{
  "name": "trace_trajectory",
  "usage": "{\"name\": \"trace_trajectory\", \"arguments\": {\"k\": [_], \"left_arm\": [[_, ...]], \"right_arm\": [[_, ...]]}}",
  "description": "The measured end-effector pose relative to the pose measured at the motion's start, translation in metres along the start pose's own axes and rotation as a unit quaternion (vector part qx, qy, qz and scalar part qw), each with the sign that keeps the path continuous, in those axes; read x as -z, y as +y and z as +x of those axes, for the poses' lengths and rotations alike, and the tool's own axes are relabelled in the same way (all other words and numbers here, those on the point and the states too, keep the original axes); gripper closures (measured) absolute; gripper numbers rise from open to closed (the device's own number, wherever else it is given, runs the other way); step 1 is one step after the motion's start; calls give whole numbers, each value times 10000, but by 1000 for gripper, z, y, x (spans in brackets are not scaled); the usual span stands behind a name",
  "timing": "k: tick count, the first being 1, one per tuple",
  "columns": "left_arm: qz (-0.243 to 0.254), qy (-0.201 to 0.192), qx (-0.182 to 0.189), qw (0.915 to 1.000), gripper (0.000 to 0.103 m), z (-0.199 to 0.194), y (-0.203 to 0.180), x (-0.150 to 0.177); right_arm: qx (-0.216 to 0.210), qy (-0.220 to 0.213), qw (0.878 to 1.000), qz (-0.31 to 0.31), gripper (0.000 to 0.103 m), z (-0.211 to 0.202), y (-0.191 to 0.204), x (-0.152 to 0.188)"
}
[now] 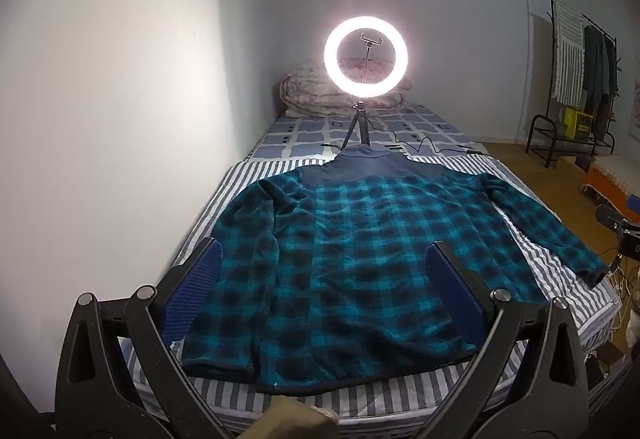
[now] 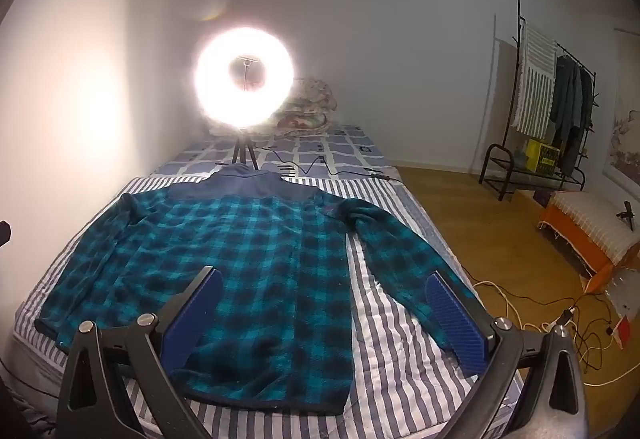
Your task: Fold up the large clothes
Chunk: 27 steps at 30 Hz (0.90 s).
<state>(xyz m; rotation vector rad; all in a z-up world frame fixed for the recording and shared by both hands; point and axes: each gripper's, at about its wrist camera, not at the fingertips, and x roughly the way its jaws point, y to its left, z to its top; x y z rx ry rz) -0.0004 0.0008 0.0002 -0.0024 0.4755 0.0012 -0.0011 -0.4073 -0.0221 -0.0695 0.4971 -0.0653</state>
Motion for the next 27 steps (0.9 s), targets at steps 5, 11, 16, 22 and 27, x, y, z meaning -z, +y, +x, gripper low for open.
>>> {"name": "trace_trajectory", "arguments": {"k": [5, 11, 16, 22, 27], "left_arm": [[-51, 20, -9, 10000, 0, 0, 9, -2], [0, -20, -36, 10000, 0, 1, 8, -7], [-3, -37, -76, 10000, 0, -1, 7, -7], [-15, -44, -124, 9999, 0, -1, 7, -7], [-13, -51, -128, 9999, 0, -1, 7, -6]], "right_arm": [[57, 5, 10000, -15, 0, 0, 1, 0], [88, -25, 9999, 48, 0, -6, -6, -2], [160, -11, 9999, 52, 0, -1, -3, 0], [124, -16, 9999, 39, 0, 0, -1, 0], [109, -27, 9999, 39, 0, -1, 0, 0]]}}
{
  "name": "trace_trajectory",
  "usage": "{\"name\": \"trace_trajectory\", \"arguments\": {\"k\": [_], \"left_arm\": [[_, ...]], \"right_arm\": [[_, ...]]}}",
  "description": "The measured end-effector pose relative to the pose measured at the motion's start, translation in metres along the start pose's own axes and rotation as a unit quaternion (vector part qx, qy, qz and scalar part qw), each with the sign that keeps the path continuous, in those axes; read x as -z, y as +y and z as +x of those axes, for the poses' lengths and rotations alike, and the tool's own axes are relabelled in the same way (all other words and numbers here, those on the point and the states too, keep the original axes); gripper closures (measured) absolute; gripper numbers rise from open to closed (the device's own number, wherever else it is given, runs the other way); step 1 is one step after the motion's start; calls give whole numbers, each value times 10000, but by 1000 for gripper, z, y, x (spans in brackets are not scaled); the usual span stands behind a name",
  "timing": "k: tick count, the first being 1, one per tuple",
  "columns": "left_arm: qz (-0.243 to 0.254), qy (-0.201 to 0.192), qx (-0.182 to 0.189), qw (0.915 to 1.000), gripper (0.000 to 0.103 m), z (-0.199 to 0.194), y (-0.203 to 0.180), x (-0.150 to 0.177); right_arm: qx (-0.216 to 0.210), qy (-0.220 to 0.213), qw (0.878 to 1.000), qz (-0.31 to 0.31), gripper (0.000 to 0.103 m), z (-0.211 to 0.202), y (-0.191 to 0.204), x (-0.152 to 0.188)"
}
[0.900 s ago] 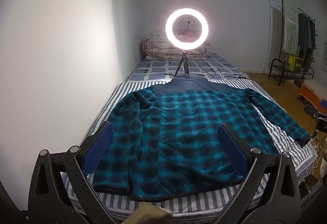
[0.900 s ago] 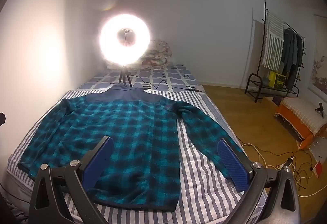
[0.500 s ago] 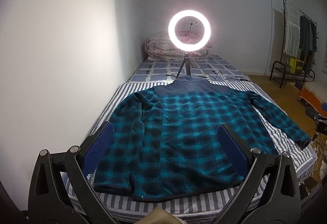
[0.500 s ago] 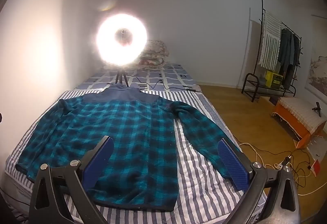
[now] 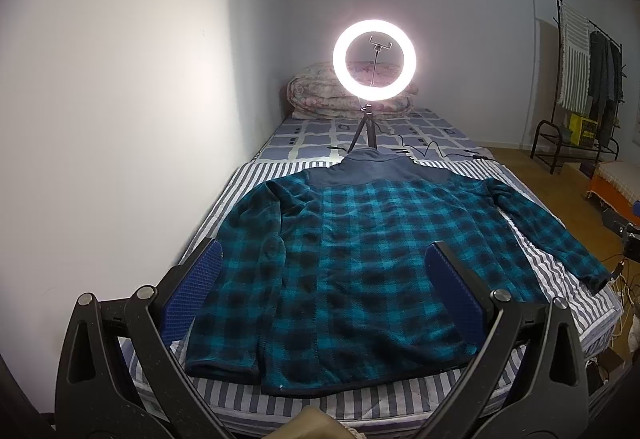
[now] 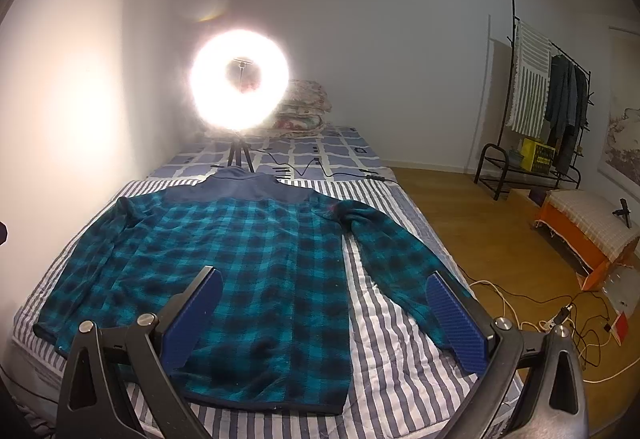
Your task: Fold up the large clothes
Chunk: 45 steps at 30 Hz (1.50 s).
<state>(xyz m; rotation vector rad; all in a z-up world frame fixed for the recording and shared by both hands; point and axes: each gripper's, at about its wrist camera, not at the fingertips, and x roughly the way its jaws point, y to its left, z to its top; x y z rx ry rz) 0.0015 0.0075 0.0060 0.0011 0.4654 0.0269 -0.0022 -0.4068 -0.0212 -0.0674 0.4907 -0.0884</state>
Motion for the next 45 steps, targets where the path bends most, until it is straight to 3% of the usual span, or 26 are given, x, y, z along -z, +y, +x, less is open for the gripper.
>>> {"name": "trace_trajectory", "arguments": {"k": [45], "left_arm": [[1, 9, -35, 10000, 0, 7, 11, 14]], "right_arm": [[-16, 20, 10000, 4, 0, -1, 5, -3]]}}
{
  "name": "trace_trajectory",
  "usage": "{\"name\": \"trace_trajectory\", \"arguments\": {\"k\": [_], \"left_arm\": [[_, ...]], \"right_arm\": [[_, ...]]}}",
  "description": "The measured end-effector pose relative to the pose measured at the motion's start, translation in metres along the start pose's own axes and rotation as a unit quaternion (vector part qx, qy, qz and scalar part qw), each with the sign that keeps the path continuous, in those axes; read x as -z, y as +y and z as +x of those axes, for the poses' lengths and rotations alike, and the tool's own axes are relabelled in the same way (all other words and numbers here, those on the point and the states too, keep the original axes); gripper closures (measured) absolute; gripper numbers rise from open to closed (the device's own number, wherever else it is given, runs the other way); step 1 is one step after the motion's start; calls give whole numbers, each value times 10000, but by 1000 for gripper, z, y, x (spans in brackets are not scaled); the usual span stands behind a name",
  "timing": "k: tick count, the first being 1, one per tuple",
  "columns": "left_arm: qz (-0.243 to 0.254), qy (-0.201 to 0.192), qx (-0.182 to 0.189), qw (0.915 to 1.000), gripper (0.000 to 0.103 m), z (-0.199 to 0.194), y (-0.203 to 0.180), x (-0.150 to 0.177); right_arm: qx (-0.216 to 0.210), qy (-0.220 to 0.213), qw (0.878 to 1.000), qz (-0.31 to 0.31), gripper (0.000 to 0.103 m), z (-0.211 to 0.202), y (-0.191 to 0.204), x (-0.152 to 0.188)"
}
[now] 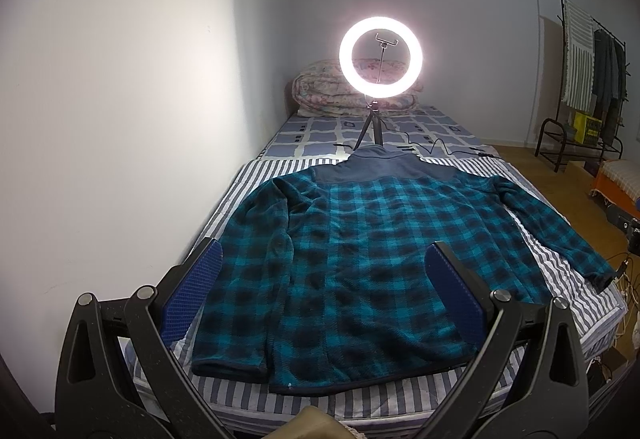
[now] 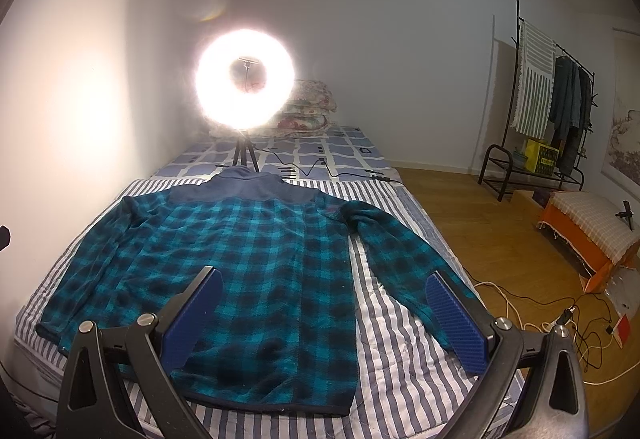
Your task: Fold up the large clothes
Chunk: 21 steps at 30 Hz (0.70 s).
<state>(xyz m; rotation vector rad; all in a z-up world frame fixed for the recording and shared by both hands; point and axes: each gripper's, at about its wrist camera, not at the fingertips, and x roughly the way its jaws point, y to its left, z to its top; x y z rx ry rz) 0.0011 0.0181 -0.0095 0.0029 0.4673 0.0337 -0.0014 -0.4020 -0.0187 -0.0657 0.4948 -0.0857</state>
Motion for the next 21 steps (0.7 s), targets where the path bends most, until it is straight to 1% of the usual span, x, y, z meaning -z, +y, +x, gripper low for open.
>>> {"name": "trace_trajectory", "arguments": {"k": [7, 17, 21], "left_arm": [[-8, 42, -25, 10000, 0, 2, 7, 0], [42, 95, -84, 9999, 0, 3, 6, -1], [29, 144, -219, 9997, 0, 7, 15, -2]], "right_arm": [[1, 1, 10000, 3, 0, 0, 0, 0], [-14, 9, 10000, -35, 0, -1, 8, 0], [-56, 22, 10000, -39, 0, 1, 12, -3]]}}
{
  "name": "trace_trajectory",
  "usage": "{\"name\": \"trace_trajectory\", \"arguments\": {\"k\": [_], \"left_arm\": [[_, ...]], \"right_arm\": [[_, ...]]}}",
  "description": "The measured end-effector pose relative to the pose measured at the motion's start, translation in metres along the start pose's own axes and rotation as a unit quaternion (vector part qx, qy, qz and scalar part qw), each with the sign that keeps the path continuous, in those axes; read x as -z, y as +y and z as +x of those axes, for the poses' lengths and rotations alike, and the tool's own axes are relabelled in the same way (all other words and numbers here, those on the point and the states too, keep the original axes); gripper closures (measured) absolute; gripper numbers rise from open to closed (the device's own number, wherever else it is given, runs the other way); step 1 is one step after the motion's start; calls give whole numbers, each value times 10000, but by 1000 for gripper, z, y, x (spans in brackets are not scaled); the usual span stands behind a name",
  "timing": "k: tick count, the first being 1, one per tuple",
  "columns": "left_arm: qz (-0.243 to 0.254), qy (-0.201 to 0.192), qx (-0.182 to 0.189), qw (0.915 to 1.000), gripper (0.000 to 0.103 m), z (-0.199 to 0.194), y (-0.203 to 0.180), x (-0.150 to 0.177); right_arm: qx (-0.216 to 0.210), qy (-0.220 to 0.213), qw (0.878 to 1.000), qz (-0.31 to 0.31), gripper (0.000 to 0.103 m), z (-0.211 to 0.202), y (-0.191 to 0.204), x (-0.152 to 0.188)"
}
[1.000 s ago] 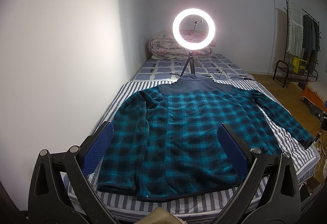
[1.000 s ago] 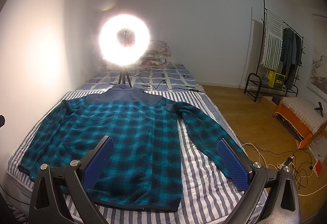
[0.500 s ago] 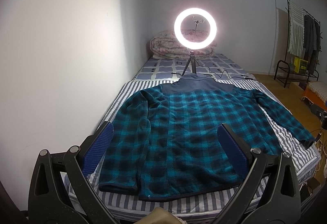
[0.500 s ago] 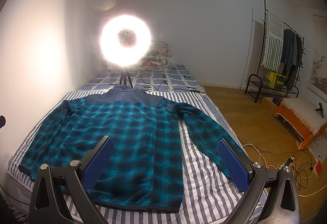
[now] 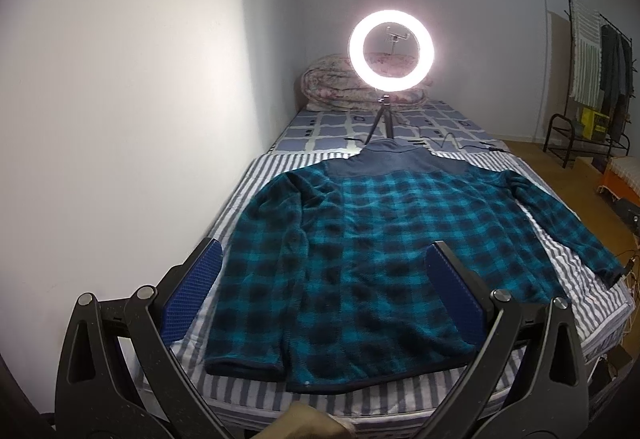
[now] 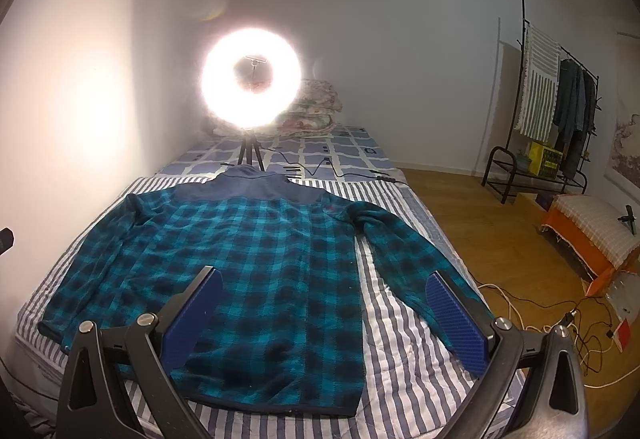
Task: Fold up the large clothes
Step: 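Grasp the jacket's side edge with the left gripper and lift it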
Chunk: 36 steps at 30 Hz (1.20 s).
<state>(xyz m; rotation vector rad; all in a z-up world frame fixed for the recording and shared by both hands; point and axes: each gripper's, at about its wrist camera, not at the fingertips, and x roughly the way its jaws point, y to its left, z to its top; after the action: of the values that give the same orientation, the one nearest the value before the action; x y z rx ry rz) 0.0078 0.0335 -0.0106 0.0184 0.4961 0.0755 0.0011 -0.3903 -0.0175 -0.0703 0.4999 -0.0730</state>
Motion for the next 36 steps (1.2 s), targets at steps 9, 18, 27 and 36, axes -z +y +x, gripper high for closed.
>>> {"name": "trace_trajectory", "arguments": {"k": [9, 18, 27, 36], "left_arm": [[200, 339, -516, 9979, 0, 34, 45, 6], [-659, 1817, -70, 9811, 36, 112, 121, 45], [-1269, 2790, 20, 9519, 45, 197, 154, 76], [-1822, 3332, 72, 9251, 62, 241, 177, 107]], "right_arm": [[-222, -61, 9997, -61, 0, 10, 3, -1], [-1625, 326, 9862, 46, 5, 62, 25, -5], [-2719, 1081, 9556, -358, 31, 89, 59, 9], [-2747, 1086, 9545, -410, 35, 88, 75, 6]]}}
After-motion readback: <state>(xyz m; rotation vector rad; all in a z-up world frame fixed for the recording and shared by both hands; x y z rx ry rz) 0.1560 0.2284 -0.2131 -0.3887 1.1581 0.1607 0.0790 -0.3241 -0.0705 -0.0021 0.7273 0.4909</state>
